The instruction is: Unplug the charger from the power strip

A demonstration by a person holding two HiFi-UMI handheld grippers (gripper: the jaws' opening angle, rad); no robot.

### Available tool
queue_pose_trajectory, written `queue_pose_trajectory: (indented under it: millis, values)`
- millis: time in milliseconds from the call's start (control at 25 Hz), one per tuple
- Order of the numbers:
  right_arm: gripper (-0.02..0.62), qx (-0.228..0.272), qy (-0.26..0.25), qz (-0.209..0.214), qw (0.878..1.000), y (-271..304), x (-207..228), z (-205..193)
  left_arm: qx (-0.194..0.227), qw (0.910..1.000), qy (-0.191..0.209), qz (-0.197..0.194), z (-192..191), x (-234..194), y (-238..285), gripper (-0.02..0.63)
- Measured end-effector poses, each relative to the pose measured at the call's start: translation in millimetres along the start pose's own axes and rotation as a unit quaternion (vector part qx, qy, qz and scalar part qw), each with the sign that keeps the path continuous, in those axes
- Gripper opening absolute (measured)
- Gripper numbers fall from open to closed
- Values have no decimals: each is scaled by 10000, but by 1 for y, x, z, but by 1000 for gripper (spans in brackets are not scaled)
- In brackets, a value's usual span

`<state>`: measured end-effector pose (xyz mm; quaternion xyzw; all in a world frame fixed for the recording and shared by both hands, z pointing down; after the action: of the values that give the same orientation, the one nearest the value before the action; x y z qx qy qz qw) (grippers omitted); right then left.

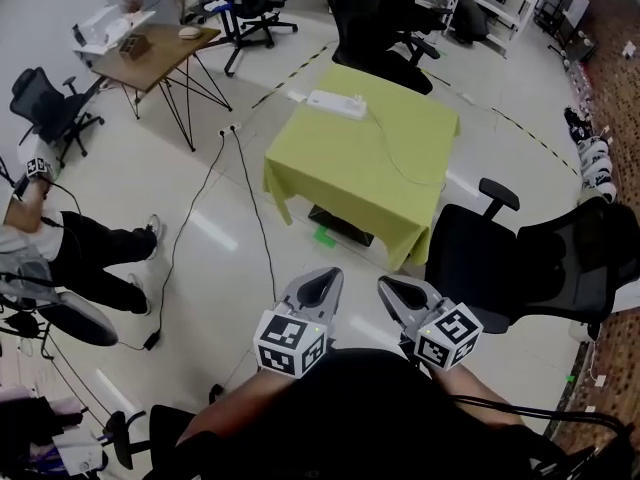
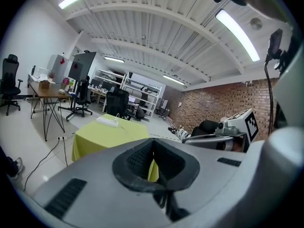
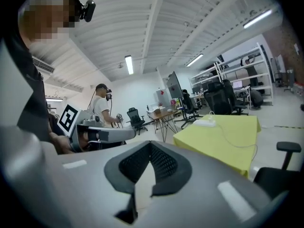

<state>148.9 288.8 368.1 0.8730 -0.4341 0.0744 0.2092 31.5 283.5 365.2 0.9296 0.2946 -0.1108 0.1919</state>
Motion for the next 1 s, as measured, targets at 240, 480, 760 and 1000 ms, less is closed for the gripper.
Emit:
queue_pose_trajectory:
  millis: [240, 480, 760, 1000]
  values:
    - [3, -26, -8, -239, 9997, 41, -13, 15, 140, 9998, -165, 13, 17, -58, -16, 6]
    - [3, -16, 16, -411, 9992, 79, -23, 25, 132, 9996, -228, -24, 26, -106, -29, 6]
    - [3, -206, -16, -297, 9993, 121, -37, 30, 210, 9989, -384, 161, 34, -154, -42, 6]
    - [3, -302, 59, -16, 9995, 156, -45, 35, 228, 9975, -472, 475, 39, -190, -54, 6]
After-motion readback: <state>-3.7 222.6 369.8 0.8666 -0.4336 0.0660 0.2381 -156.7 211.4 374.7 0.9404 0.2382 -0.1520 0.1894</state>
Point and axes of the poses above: the fingertips, and each gripper's own axes: y forward along the fingers, x to its right, z out of its top, the point moved 3 cm from there along -y, backward along the fingers, and after that the axes turned 1 degree about -x, right-handed, at the moved point
